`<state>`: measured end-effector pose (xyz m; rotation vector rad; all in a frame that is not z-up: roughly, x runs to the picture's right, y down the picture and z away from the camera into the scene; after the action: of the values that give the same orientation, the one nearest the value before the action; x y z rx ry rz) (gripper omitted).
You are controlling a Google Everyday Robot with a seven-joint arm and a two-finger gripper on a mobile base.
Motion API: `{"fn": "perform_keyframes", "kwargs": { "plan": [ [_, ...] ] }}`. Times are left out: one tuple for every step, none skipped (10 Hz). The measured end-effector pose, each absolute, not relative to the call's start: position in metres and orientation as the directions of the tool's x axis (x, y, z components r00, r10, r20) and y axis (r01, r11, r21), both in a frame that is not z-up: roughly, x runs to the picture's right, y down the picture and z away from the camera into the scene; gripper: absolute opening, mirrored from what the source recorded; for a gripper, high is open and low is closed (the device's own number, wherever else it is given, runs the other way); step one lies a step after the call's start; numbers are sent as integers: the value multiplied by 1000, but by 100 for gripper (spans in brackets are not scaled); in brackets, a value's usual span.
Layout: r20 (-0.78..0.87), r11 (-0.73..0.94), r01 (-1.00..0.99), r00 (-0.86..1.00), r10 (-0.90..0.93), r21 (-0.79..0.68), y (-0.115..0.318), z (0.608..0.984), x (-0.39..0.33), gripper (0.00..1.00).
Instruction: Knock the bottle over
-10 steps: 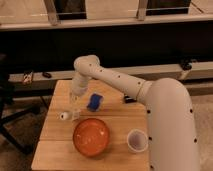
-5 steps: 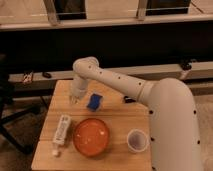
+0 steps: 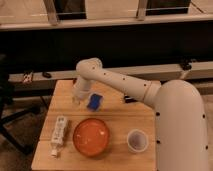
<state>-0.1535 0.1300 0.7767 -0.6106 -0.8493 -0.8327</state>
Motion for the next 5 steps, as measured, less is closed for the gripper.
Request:
{"fn": "perform_keyframes", "kwargs": {
  "plan": [
    [835, 545, 827, 395, -382, -141, 130, 775, -148, 1],
    [835, 545, 827, 395, -382, -142, 128, 775, -146, 1],
    [837, 543, 828, 393, -381, -141, 127, 775, -147, 1],
    [838, 543, 828, 391, -381, -140, 126, 775, -146, 1],
    [837, 544, 827, 393, -380, -142, 125, 774, -140, 1]
  ]
}}
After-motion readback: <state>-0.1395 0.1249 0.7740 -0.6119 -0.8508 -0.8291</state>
